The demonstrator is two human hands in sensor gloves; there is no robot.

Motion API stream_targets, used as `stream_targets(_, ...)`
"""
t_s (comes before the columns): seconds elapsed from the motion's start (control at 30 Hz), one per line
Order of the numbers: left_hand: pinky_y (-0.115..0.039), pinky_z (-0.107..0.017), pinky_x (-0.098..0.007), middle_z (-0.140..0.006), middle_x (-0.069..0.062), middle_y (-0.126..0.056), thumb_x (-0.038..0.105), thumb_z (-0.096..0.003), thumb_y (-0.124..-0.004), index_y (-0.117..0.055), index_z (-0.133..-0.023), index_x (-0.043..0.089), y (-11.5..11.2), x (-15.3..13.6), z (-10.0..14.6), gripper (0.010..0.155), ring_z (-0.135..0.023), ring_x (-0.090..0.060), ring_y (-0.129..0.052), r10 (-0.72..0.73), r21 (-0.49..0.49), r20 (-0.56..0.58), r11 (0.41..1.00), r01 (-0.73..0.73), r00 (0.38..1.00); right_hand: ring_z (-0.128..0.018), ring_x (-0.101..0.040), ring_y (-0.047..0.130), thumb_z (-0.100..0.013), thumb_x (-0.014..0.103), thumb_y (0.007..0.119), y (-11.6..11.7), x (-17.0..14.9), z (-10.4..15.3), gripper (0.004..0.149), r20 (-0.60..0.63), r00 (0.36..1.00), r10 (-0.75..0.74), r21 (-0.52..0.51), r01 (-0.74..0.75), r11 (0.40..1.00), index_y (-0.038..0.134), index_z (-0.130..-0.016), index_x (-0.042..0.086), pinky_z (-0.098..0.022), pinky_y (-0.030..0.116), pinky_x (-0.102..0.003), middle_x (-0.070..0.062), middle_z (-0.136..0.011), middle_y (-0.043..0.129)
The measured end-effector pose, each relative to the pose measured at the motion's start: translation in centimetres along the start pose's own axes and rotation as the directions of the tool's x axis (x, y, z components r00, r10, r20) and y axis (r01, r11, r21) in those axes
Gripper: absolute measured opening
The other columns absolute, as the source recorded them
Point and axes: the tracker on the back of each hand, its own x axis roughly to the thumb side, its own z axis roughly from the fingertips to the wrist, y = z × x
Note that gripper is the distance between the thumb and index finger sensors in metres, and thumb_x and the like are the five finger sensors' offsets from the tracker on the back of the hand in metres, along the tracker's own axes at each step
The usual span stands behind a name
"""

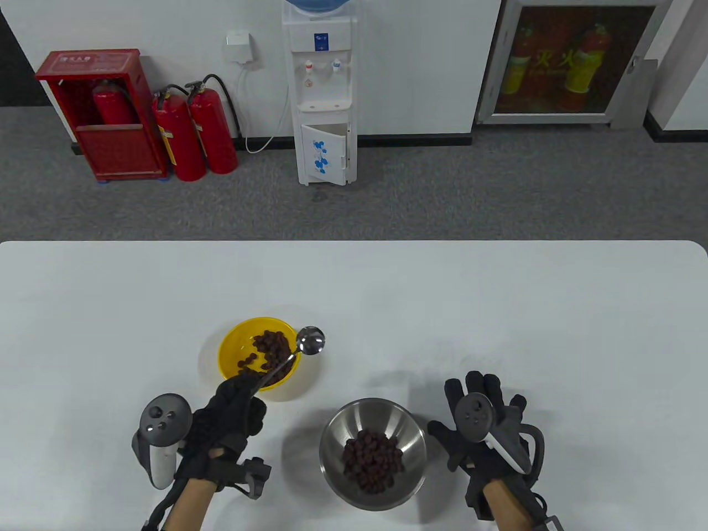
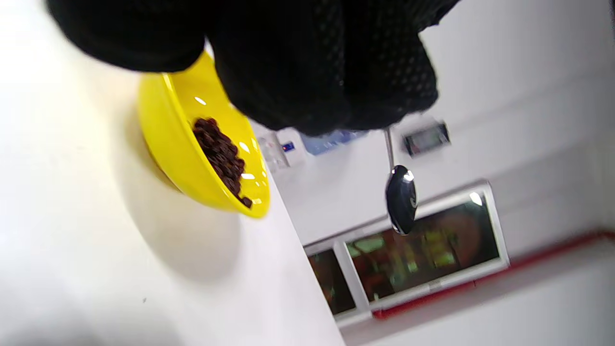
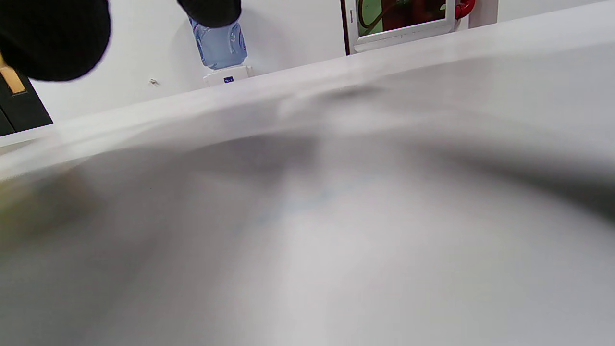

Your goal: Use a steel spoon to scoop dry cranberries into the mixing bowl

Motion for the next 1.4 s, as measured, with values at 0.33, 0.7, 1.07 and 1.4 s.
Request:
stream_targets(0.33,-0.086,-0.036,-0.039,-0.065,0.009,-0.096,0.044,-0.0503,-0.063,-0.063,-0.096,0.024,2.5,-3.7,-1.4,0.050,-0.036,-0.015,-0.100,0.241,0.040,-0.167,0.971,-0.238,0.956,-0.110,-0.026,0.008,-0.037,0.075,0.069,0.0,0.0,0.0,0.085,0.000,1.000,0.003,0.003,-0.003,1.000,0.034,-0.107,0.041,-0.069,0.010,-0.070,0.005,-0.114,0.009)
stream_targets(0.7,-0.086,-0.037,-0.040,-0.067,0.006,-0.097,0.046,-0.0501,-0.064,-0.064,-0.096,0.023,3.7,-5.6,-1.9,0.052,-0.038,-0.017,-0.101,0.232,0.086,-0.230,0.972,-0.217,0.945,-0.110,-0.026,0.008,-0.038,0.074,0.069,0.0,0.0,0.0,0.085,-0.001,1.000,-0.001,0.004,0.001,1.000,0.034,-0.107,0.041,-0.069,0.010,-0.070,0.005,-0.114,0.010)
stream_targets(1.07,-0.084,-0.039,-0.041,-0.071,0.003,-0.096,0.051,-0.0508,-0.064,-0.051,-0.102,0.021,4.2,-7.3,-2.3,0.061,-0.042,-0.018,-0.101,0.408,0.092,-0.308,0.912,-0.400,0.859,-0.110,-0.026,0.008,-0.038,0.074,0.069,0.0,-0.1,0.0,0.084,-0.007,1.000,-0.001,0.006,0.001,1.000,0.035,-0.107,0.041,-0.070,0.010,-0.070,0.005,-0.114,0.009)
stream_targets(1.4,-0.082,-0.041,-0.044,-0.073,-0.007,-0.096,0.055,-0.0498,-0.065,-0.046,-0.105,0.022,6.9,-7.8,-1.9,0.067,-0.047,-0.023,-0.099,0.331,0.178,-0.311,0.941,-0.288,0.891,-0.110,-0.026,0.008,-0.038,0.074,0.069,0.0,-0.2,0.0,0.084,-0.011,1.000,-0.006,0.003,0.006,1.000,0.034,-0.107,0.041,-0.070,0.010,-0.070,0.005,-0.114,0.009)
